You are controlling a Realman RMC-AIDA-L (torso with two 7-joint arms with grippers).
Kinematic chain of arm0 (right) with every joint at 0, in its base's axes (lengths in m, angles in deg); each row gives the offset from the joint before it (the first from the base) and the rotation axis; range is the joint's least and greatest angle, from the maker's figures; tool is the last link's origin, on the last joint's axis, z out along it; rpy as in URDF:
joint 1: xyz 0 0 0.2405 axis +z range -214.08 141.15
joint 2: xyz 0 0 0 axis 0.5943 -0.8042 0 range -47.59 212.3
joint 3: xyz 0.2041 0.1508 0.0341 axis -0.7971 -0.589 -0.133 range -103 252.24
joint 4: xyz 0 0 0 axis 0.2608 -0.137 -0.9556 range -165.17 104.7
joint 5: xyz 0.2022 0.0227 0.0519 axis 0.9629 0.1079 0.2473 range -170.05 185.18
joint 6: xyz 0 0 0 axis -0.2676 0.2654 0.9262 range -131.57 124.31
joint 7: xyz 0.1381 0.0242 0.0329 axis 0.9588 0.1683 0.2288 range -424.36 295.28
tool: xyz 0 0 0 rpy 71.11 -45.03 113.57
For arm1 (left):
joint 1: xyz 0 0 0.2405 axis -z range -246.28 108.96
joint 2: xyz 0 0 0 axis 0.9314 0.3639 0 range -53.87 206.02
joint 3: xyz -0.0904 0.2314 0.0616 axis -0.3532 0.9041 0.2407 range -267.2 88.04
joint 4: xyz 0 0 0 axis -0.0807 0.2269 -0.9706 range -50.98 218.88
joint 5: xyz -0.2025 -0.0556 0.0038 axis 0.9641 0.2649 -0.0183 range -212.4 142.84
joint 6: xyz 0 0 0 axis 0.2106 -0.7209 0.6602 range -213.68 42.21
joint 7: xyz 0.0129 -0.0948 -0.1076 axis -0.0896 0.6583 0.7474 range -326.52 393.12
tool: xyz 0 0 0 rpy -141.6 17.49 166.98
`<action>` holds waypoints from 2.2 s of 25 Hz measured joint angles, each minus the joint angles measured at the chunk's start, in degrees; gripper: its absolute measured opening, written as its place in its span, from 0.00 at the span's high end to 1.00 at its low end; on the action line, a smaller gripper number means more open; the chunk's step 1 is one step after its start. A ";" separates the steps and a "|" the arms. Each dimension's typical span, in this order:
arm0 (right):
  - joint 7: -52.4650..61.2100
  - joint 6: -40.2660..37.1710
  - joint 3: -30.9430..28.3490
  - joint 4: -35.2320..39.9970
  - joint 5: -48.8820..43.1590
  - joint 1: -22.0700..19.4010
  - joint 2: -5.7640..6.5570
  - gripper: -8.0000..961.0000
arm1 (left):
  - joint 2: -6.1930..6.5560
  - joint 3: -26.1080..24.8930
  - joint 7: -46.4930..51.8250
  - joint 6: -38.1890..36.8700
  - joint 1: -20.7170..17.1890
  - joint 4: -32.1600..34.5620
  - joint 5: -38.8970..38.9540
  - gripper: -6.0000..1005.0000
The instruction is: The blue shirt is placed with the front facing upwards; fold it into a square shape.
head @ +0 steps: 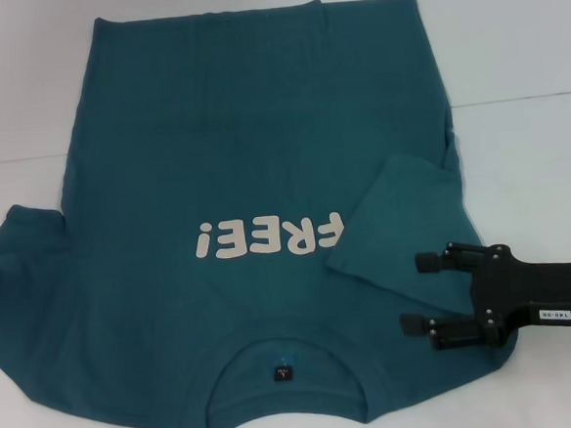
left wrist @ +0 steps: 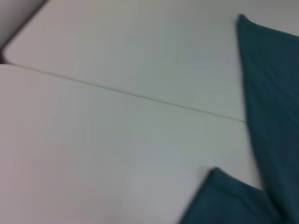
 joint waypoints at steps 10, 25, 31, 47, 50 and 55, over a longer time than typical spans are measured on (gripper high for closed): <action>-0.10 0.43 0.08 -0.56 -0.16 -0.09 0.08 0.02 | -0.94 5.81 0.01 -2.34 -0.53 3.22 6.35 0.97; -0.13 0.49 -0.19 -0.68 -0.33 -0.61 0.09 0.02 | -0.95 14.69 0.09 -2.95 0.64 1.98 14.29 0.97; -0.15 0.48 -0.26 -0.77 -0.44 -0.64 0.09 0.02 | -1.01 17.47 0.05 -1.54 1.82 -1.37 15.67 0.97; -0.22 0.48 0.08 -0.76 -0.54 -0.64 0.09 0.02 | -1.32 24.73 -1.68 1.19 2.85 -7.05 21.31 0.97; -0.22 0.48 0.09 -0.76 -0.54 -0.64 0.09 0.02 | -1.35 25.57 -1.86 2.17 2.84 -7.96 22.20 0.97; -0.22 0.49 0.09 -0.76 -0.52 -0.64 0.09 0.02 | -1.35 26.22 -3.06 4.49 3.04 -10.06 24.02 0.97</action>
